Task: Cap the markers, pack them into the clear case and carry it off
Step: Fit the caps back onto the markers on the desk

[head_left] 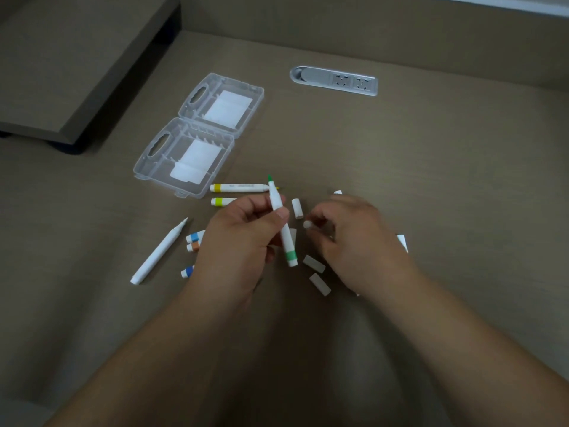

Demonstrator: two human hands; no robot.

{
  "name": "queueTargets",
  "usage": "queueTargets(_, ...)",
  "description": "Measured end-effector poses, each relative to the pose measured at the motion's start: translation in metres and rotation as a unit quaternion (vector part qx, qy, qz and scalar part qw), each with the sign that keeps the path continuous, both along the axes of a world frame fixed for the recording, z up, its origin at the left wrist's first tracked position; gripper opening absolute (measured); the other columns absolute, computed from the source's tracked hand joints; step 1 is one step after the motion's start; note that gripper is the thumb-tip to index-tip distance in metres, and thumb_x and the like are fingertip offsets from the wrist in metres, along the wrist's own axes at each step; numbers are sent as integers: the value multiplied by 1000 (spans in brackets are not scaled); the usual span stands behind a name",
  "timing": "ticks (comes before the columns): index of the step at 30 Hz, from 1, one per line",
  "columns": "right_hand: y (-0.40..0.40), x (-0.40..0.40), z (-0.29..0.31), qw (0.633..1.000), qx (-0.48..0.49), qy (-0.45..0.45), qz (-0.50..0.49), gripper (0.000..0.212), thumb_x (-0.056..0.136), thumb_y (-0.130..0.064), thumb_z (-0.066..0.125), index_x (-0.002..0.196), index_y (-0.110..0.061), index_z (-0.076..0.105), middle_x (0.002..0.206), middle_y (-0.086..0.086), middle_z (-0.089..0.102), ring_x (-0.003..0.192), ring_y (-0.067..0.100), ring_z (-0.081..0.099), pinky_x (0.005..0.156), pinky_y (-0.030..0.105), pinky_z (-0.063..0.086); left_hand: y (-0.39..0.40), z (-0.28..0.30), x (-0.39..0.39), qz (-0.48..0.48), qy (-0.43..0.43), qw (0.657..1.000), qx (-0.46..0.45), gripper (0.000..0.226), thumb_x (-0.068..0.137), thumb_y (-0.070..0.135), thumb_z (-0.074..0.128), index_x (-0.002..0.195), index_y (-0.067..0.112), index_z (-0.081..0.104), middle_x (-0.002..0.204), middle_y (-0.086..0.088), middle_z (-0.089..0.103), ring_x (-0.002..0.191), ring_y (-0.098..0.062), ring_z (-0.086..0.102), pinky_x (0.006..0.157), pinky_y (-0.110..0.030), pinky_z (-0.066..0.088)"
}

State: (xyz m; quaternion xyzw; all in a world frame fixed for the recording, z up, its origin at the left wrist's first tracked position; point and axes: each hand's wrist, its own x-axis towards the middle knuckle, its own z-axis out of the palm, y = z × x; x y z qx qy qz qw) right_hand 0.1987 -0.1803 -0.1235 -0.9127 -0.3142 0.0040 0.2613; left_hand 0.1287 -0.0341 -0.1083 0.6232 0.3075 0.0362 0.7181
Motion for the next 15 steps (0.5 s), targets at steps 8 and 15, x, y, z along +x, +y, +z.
queueTargets(8, 2, 9, -11, 998, -31, -21, -56, 17, 87, -27, 67, 93, -13, 73, 90, 6, 62, 85, 23, 58, 74, 32, 46, 1, -3, -6, -3, 2, 1000, 2, 14, 92, 13, 65, 101, 19, 74, 68, 6, 68, 60, -8, 56, 57, -29, 42)
queueTargets(15, -8, 48, -6, 970, -59, 106, -212, 30, 85, -34, 71, 112, -22, 66, 102, 3, 67, 98, 23, 62, 79, 31, 50, 0, -3, -8, -2, 8, 1000, 5, 13, 90, 15, 67, 99, 20, 74, 68, 7, 69, 60, -8, 58, 59, -31, 42)
